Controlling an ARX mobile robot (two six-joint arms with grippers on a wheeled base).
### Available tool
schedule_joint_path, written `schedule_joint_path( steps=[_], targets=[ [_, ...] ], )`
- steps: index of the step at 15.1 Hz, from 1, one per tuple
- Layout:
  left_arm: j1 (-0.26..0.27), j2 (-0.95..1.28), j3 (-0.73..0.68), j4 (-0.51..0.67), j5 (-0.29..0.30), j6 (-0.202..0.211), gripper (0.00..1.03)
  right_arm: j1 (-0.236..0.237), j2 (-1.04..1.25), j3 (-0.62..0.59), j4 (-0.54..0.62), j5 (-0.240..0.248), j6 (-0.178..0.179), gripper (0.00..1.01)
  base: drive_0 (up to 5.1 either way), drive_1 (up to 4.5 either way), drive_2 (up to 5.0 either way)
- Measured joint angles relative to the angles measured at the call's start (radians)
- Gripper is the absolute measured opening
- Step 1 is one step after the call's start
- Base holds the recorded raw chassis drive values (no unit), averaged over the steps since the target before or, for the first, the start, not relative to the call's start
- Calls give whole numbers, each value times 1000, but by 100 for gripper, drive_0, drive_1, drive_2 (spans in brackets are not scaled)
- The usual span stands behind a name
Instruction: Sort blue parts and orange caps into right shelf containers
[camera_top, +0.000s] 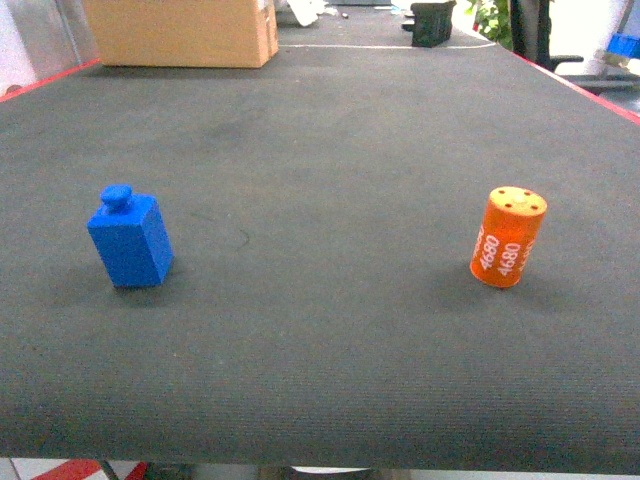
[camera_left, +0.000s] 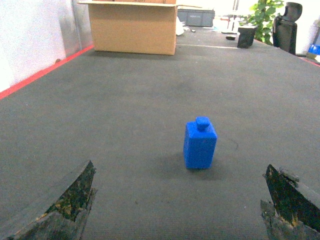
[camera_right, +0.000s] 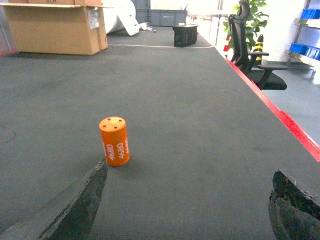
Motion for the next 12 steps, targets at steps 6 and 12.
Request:
schedule_joint_path(
  steps=[6, 12],
  targets=[
    [0, 0, 0, 0, 0, 0, 98, 0, 0, 0, -1, 0, 0, 98, 0, 0, 0],
    [0, 0, 0, 0, 0, 0, 98, 0, 0, 0, 0, 0, 0, 98, 0, 0, 0]
  ],
)
